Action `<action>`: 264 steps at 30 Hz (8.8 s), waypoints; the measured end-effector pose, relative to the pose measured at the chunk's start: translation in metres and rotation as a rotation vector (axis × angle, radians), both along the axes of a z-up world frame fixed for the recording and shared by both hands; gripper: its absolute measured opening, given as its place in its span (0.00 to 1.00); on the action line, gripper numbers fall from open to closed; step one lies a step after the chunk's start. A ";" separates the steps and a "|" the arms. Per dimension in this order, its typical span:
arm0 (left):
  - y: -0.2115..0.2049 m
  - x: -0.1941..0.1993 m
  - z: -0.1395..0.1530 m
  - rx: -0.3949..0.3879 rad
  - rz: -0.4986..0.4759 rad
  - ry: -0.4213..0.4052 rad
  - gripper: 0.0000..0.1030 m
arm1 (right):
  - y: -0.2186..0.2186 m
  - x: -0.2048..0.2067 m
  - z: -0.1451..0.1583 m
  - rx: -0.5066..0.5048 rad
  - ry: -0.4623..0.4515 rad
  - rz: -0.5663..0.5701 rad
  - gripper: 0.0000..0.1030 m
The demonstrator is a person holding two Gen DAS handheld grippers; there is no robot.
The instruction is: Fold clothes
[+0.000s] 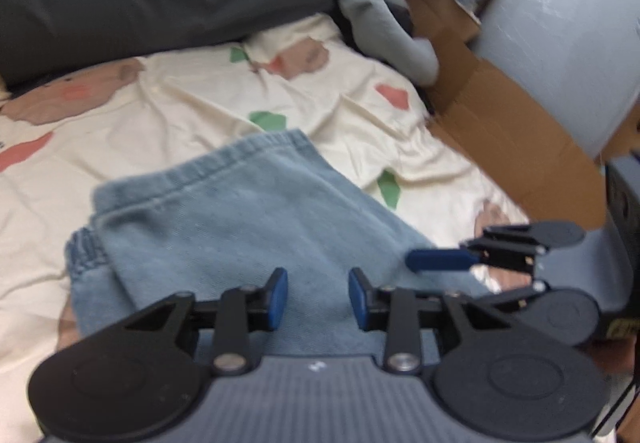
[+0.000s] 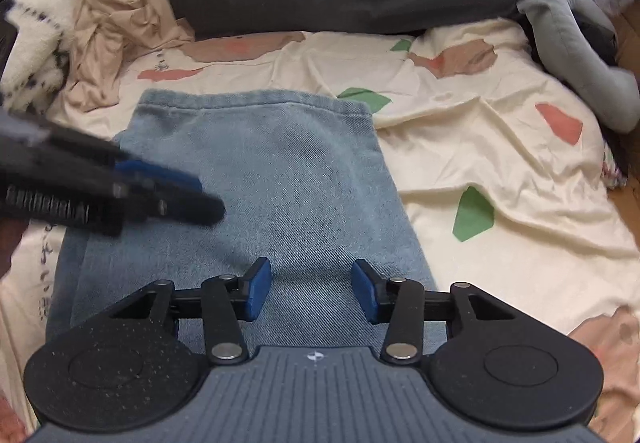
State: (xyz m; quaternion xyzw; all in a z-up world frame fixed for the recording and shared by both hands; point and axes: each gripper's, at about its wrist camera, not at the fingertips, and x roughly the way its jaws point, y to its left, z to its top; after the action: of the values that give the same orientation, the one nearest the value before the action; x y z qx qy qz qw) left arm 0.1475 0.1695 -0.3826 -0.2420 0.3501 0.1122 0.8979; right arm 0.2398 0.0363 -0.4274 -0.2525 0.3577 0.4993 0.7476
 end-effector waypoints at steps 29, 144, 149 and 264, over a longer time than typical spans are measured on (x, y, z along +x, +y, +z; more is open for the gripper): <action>-0.028 -0.032 0.004 -0.018 -0.052 0.048 0.22 | -0.136 -0.015 -0.010 -0.145 -0.027 -0.013 0.48; -0.179 -0.099 -0.035 -0.081 -0.710 0.489 0.16 | -0.300 -0.198 -0.009 0.103 0.293 -0.128 0.09; -0.169 -0.097 -0.025 -0.142 -0.681 0.483 0.16 | -0.325 -0.175 -0.006 0.182 0.417 -0.324 0.13; -0.126 -0.060 0.033 -0.386 -0.509 0.418 0.43 | -0.484 -0.068 0.017 0.618 0.812 -1.023 0.05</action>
State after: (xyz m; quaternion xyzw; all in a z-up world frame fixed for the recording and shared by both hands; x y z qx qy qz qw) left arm 0.0871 0.0439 -0.3497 -0.2840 0.5893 -0.1355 0.7441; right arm 0.1719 -0.4475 -0.4106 0.3751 0.5233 0.2195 0.7330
